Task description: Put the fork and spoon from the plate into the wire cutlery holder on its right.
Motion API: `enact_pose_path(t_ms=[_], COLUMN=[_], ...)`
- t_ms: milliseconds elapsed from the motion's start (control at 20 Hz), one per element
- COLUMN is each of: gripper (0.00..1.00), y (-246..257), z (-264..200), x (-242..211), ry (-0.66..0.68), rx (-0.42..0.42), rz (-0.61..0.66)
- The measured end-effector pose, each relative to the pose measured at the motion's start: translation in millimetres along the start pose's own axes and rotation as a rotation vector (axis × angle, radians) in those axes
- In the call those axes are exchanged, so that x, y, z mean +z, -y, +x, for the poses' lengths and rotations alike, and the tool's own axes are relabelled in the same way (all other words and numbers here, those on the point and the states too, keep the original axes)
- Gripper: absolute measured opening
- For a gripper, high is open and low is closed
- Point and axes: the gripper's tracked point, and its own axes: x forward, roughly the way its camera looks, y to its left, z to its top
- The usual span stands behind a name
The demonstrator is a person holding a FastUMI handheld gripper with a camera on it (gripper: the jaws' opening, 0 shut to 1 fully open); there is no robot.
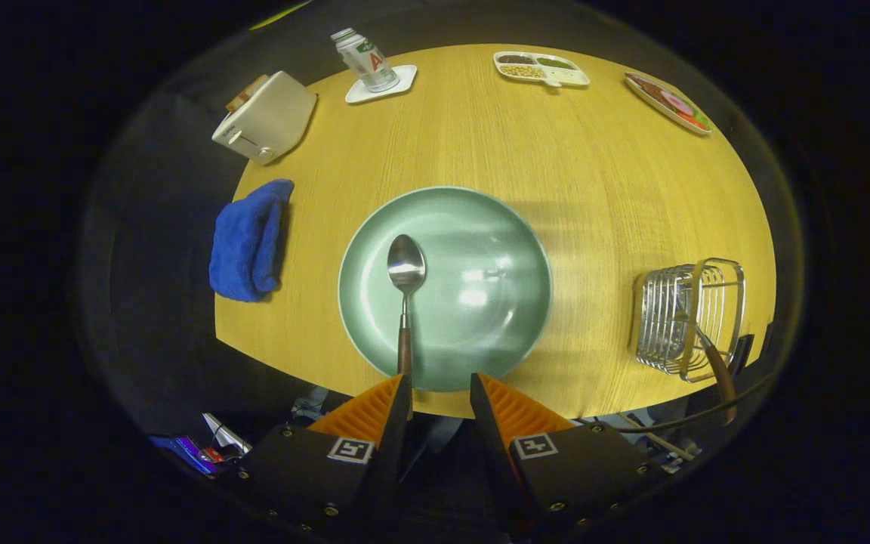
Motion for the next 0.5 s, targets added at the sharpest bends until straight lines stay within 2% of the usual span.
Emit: enact_pose_path(t_ms=[150,500], gripper=[0.53,0.53], y=[-14.7,-18.0], z=[20.3,57.6], x=[0.3,-1.8], ry=[-0.036,-0.091], rx=[0.005,-0.052], rz=[-0.016,-0.032])
